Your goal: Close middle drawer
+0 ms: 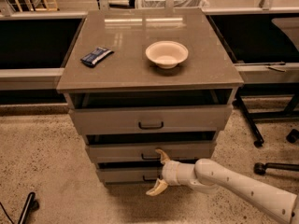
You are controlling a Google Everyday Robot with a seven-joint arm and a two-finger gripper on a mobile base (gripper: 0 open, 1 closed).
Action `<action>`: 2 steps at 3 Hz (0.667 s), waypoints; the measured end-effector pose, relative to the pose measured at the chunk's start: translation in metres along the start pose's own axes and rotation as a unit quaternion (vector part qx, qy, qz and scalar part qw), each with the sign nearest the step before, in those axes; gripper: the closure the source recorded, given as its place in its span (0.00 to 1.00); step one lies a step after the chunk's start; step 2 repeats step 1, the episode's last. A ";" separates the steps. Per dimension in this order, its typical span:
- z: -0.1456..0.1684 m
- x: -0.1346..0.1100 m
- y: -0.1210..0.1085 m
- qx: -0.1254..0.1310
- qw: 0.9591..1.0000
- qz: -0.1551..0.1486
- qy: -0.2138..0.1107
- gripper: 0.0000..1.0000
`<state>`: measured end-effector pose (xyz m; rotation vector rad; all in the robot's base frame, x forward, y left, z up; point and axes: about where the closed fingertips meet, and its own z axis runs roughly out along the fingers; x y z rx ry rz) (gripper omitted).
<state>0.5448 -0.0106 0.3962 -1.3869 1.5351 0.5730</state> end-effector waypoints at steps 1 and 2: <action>0.000 0.000 0.000 0.000 1.000 0.000 0.000 0.00; 0.000 0.000 0.000 0.000 1.000 0.000 0.000 0.00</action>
Offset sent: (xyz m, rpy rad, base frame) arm 0.0000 0.0000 0.0000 0.0000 0.0000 0.0000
